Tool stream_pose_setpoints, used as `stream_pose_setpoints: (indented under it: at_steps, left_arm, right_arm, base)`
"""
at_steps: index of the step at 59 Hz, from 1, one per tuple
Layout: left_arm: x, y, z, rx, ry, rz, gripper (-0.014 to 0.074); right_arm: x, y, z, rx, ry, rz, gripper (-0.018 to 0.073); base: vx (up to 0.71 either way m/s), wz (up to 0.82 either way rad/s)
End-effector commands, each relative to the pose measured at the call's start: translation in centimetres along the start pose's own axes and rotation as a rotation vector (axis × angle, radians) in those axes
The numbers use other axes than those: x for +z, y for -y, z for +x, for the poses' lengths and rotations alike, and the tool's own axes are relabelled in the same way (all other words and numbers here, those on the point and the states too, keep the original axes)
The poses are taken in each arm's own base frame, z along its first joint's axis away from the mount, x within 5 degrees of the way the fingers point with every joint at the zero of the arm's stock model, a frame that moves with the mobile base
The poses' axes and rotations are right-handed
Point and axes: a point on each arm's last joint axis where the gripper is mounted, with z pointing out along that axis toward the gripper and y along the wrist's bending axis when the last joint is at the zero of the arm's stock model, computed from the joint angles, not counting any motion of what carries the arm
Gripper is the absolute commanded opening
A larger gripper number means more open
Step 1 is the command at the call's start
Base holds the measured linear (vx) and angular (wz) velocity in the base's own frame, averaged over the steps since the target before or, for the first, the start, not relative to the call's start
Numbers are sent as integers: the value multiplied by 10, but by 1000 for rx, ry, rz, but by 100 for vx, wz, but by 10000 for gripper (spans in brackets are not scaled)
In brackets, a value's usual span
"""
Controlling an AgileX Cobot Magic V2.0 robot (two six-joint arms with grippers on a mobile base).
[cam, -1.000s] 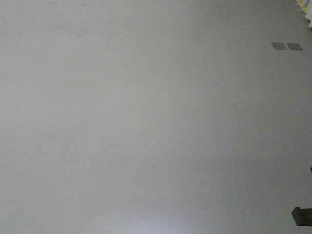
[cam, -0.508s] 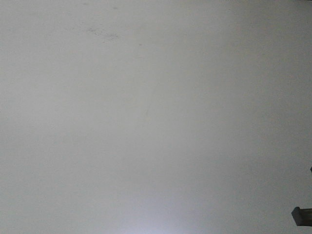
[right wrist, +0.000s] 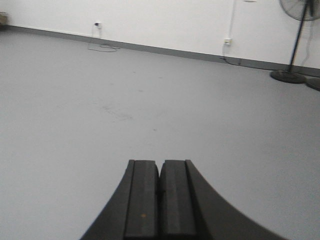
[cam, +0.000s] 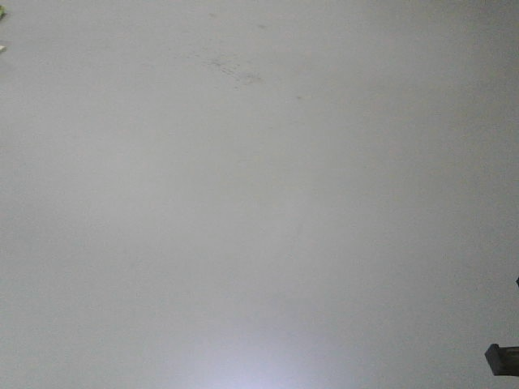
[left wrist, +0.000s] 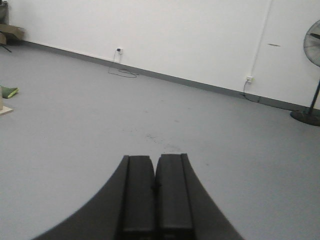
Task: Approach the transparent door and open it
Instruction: 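Drive the base across the grey floor toward the wall, then drive the base up to the transparent sliding door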
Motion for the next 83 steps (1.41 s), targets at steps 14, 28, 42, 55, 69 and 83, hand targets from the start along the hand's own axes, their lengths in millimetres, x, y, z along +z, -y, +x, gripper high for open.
stream_pose_setpoints:
  at_steps: [14, 28, 42, 55, 69, 83]
  left_arm:
    - [0, -1, 2, -6, 62, 12, -6]
    - [0, -1, 2, -6, 62, 12, -6]
    - [0, -1, 2, -6, 62, 12, -6]
    - [0, -1, 2, -6, 62, 12, -6]
    - [0, -1, 2, -6, 62, 12, -6]
    - [0, -1, 2, -6, 62, 12, -6]
  right_arm:
    - [0, 0, -3, -4, 82, 5, -7]
    - [0, 0, -3, -4, 82, 5, -7]
    - [0, 0, -3, -4, 82, 5, -7]
    - [0, 0, -3, -4, 82, 5, -7]
    - [0, 0, -3, -4, 82, 5, -7]
    - [0, 0, -3, -4, 82, 5, -7]
  base:
    - [49, 38]
    - [55, 47]
    - [60, 54]
    - [62, 45]
    - [65, 35]
    - [66, 32]
